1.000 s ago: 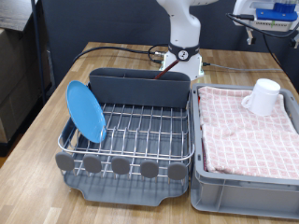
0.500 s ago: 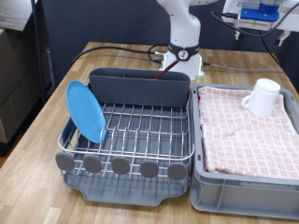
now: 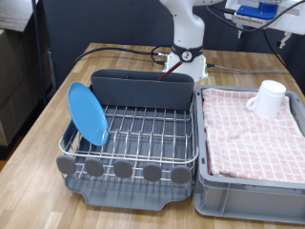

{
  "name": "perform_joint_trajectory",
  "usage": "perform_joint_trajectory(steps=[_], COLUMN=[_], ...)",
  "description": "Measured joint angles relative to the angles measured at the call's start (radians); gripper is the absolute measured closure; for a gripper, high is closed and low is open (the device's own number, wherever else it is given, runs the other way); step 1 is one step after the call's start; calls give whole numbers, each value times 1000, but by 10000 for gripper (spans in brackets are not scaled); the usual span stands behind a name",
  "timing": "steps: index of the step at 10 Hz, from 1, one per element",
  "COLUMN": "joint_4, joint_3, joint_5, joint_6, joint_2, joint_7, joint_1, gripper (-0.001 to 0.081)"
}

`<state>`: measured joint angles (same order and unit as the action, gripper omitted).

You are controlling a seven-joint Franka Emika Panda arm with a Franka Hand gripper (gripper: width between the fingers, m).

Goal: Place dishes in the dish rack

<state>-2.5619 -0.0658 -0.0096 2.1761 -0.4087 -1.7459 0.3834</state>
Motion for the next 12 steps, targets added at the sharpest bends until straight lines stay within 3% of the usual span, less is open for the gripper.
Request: perform_joint_trajectory(steps=[2, 5, 8, 12], joint_4=[-10, 2, 6, 2], joint_3=[-49, -96, -96, -88], joint_5=[-22, -18, -16, -25], joint_6=[60, 59, 73, 88], joint_2=[22, 75, 122, 157], joint_7=[-205, -459, -607, -723], joint_1=[-20, -28, -34, -46], gripper=[3, 3, 3, 3])
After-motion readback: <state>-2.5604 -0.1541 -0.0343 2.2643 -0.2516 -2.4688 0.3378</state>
